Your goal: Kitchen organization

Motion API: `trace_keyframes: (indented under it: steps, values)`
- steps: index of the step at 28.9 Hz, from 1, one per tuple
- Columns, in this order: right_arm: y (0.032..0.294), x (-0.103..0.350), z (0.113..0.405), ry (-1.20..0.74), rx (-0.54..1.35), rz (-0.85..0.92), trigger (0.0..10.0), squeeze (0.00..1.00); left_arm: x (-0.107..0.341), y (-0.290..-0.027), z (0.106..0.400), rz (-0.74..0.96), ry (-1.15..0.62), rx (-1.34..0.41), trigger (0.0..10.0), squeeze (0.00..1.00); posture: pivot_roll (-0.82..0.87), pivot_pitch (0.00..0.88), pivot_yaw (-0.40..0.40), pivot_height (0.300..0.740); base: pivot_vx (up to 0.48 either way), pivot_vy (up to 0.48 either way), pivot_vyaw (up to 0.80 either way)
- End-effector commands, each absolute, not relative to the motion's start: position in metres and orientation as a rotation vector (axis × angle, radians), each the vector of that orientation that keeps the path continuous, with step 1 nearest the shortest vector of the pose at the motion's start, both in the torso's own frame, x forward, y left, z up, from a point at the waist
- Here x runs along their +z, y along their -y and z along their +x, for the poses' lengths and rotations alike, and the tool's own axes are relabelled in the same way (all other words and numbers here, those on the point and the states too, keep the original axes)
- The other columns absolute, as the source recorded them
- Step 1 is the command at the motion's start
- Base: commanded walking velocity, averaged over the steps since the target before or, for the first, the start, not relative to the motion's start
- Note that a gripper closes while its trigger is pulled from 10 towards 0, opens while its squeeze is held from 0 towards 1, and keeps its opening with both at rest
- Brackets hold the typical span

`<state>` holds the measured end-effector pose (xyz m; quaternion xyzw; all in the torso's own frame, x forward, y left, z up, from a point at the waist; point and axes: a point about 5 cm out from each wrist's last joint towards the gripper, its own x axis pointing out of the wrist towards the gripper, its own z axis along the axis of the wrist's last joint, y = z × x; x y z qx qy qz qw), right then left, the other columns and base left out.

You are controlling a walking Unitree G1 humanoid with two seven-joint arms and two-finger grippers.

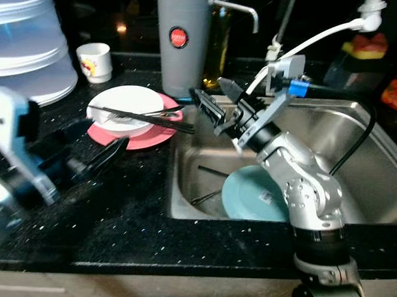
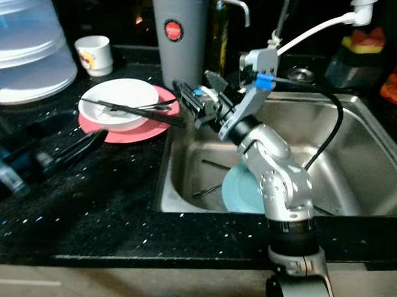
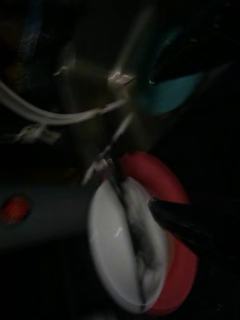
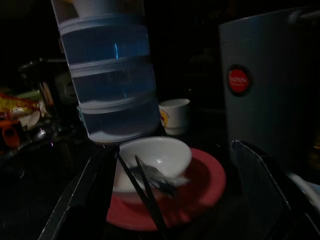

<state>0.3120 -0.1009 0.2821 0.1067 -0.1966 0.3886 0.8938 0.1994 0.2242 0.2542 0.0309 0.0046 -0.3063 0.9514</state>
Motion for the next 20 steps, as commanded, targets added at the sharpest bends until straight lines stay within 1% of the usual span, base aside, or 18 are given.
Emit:
trace_keyframes:
  steps: [1,2,7,12,17,20]
  values:
    - [0.103,0.280,0.309,0.394,0.831,0.212,10.0,0.00,0.252,-0.226,0.192,0.089,-0.067,-0.686,10.0,0.00,0.13,0.000,-0.018,0.740,0.000,0.000,0.00]
    - [0.102,0.276,0.309,0.381,0.841,0.182,10.0,0.00,0.248,-0.230,0.188,0.123,-0.119,-0.691,10.0,0.00,0.13,0.000,-0.017,0.740,0.000,0.000,0.00]
    - [0.098,0.269,0.310,0.358,0.835,0.143,10.0,0.00,0.247,-0.236,0.186,0.150,-0.156,-0.679,10.0,0.00,0.13,0.000,-0.017,0.740,0.000,0.000,0.00]
    - [0.084,0.252,0.316,0.292,0.794,0.100,10.0,0.00,0.249,-0.239,0.180,0.166,-0.187,-0.698,10.0,0.00,0.14,0.000,-0.025,0.740,0.000,0.000,0.00]
    - [0.082,0.248,0.321,0.263,0.779,0.108,10.0,0.00,0.245,-0.235,0.185,0.112,-0.134,-0.676,10.0,0.00,0.16,0.000,-0.033,0.740,0.000,0.000,0.80]
    - [0.088,0.254,0.326,0.286,0.738,0.154,10.0,0.00,0.235,-0.219,0.191,0.053,-0.091,-0.690,10.0,0.00,0.15,0.000,-0.037,0.740,0.000,0.000,0.80]
